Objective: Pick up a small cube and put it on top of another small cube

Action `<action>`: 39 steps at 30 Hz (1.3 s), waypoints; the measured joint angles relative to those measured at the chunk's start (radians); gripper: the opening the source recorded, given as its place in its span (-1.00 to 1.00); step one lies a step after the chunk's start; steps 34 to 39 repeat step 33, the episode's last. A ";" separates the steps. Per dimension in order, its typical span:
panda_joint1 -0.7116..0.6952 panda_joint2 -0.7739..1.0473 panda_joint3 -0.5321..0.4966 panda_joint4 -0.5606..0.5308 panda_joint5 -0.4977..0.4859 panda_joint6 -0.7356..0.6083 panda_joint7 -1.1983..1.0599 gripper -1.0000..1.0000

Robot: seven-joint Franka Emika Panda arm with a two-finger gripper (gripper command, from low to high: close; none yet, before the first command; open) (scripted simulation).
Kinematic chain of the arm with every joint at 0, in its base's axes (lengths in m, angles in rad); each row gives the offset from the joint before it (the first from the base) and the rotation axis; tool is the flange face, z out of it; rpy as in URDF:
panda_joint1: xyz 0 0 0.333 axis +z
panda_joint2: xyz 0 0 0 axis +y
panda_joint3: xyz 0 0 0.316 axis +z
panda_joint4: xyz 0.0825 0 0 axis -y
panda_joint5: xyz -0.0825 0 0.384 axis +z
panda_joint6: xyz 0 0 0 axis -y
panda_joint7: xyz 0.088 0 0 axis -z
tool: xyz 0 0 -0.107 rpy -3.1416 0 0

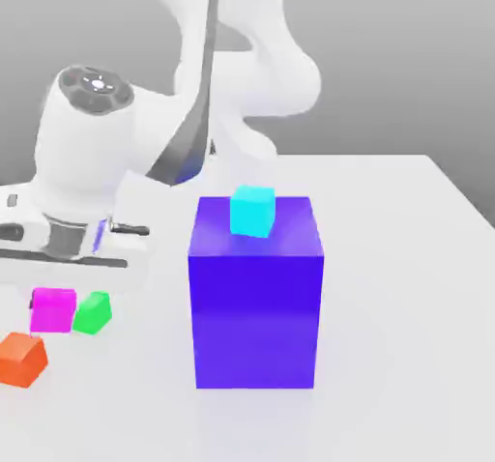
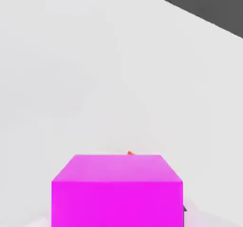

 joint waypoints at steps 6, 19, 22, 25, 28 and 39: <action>-0.056 -0.069 -0.031 -0.088 0.094 0.031 0.276 -1.00; -0.184 -0.208 -0.093 -0.278 0.334 0.109 0.839 -1.00; -0.241 -0.210 -0.116 -0.287 0.339 0.120 0.933 -1.00; -0.213 -0.129 -0.138 -0.285 0.423 0.195 0.890 -1.00; -0.174 -0.024 -0.129 -0.284 0.587 0.285 0.778 -1.00; -0.203 0.072 -0.052 -0.279 0.788 0.358 0.637 1.00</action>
